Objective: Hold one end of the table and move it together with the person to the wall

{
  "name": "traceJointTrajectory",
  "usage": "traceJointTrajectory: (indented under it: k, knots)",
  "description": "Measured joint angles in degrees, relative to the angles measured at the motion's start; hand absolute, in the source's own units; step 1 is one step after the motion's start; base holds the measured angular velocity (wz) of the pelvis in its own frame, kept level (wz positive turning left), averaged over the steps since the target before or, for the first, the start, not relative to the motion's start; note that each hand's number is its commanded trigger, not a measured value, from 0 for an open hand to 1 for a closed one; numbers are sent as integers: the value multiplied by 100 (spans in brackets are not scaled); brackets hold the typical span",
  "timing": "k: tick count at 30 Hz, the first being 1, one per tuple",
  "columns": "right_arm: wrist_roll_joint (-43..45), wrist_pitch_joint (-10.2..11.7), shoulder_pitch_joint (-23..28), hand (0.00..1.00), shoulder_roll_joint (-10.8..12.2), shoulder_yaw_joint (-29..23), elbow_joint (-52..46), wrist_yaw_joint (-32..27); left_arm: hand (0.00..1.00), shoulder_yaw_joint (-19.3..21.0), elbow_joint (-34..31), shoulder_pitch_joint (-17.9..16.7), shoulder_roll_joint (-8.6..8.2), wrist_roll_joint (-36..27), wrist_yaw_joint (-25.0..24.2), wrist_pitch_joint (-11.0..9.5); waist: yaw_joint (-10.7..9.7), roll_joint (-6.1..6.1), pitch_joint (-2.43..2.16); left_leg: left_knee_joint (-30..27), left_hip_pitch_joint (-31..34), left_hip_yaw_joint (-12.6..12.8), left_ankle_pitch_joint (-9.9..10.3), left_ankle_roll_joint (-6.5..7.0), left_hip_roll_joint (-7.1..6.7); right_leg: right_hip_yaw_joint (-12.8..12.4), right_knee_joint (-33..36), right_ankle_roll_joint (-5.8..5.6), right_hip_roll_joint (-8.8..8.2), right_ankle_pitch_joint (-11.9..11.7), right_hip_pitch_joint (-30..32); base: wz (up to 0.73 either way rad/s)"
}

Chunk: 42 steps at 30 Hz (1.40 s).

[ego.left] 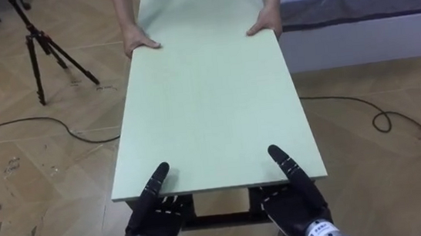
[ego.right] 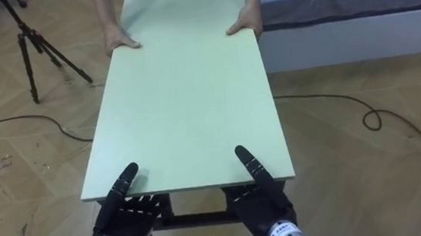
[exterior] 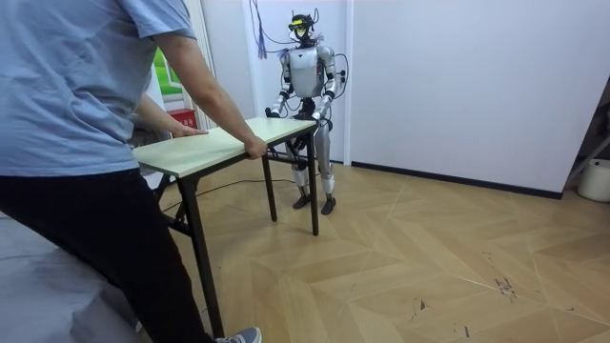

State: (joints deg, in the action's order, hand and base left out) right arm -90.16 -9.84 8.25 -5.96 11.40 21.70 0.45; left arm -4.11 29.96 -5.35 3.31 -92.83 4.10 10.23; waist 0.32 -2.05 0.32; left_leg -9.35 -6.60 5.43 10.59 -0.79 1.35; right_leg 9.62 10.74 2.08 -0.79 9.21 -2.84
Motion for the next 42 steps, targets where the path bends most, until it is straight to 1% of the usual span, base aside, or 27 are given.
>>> traceJointTrajectory:
  k: [5, 7, 14, 15, 16, 18, 20, 22, 26, 28, 30, 34, 38, 40, 42]
  knots:
    - [2, 0, 0, 100, 51, -59, -22, -102, 100, 2, -37, -2, -12, 1, 68, 5, -11, -10, -9, -2, 1, 11, 0, 0, 1, 1, -2, 0, 1, 0, -2, 0]
    - [1, 9, 2, 100, 144, -152, -26, -157, 100, 2, -136, -27, -13, 4, 68, 19, -10, -7, -7, -7, 4, 11, 0, 0, 2, 4, -1, 0, 1, 0, -5, 0]
    - [-3, 49, -1, 100, 168, -153, -35, -227, 100, 4, -494, -54, -27, 17, 35, 19, 6, 12, 8, -15, 14, 11, 0, 0, 3, -14, 1, -2, 2, 0, 2, 0]
    - [20, 81, -7, 100, 199, -153, -55, -280, 100, -1, -533, -67, -34, 69, 35, 19, 9, 21, 14, -16, 25, 11, 0, 0, 2, -15, 0, -2, 3, 0, 12, 0]
    - [69, 181, -6, 100, 247, -147, -73, -299, 100, -1, -561, -73, -57, 127, 34, 17, 14, 29, 18, -16, 51, 12, 0, 0, 2, -15, 0, -2, 3, 0, 35, 0]
    - [195, 288, -2, 100, 276, -139, -140, -300, 100, -1, -594, -73, -70, 140, 17, 17, 12, 23, 23, -16, 112, 12, 0, 0, 2, -13, -3, -5, 3, -23, 96, 0]
    - [262, 298, 25, 100, 277, -139, -213, -347, 100, -15, -593, -84, -71, 252, -7, 11, 2, 19, 24, -16, 121, 13, 0, 0, -3, -16, -9, -10, 1, -31, 99, 0]
    - [293, 304, 35, 100, 283, -138, -259, -417, 100, -51, -592, -84, -80, 474, -15, -78, -3, 12, 28, -12, 121, 14, 0, 0, -8, -16, -10, -14, -1, -33, 89, 0]
    - [321, 377, 35, 100, 281, -138, -261, -419, 100, -56, -591, -91, -130, 583, -27, -81, -3, -3, 32, -7, 121, 15, 0, 0, -7, -14, -7, -15, 0, -34, 77, 0]
    - [369, 459, 26, 100, 282, -137, -265, -411, 100, -63, -590, -92, -217, 692, -56, -142, -7, -22, 39, -7, 122, 14, 0, 0, -6, -7, 2, -15, 0, -34, 75, 0]
    - [403, 505, 22, 100, 284, -137, -265, -394, 100, -79, -584, -94, -254, 736, -99, -186, -6, -28, 42, -8, 121, 14, 0, 1, -4, -5, 3, -15, 2, -34, 75, 0]
    - [469, 521, 21, 100, 288, -138, -265, -307, 100, -164, -569, -131, -254, 803, -268, -323, -13, -29, 45, -8, 122, 14, 0, 1, -2, -3, -1, -14, 4, -33, 80, 0]
    - [529, 568, 2, 100, 283, -140, -437, -274, 100, -168, -699, -129, -267, 804, -316, -353, -13, -18, 49, -6, 121, 18, 0, 1, -4, -7, -9, -16, 2, -31, 84, 0]
    - [601, 642, -50, 100, 285, -141, -533, -222, 100, -169, -866, -127, -273, 804, -322, -362, -13, -4, 47, -5, 118, 33, 0, 1, -4, -7, -14, -16, 3, -30, 78, 0]
    - [601, 651, -13, 100, 283, -140, -619, -213, 100, -177, -993, -195, -272, 806, -333, -364, -12, -4, 48, -4, 111, 56, 0, 1, -3, -5, -12, -16, 2, -30, 71, -3]
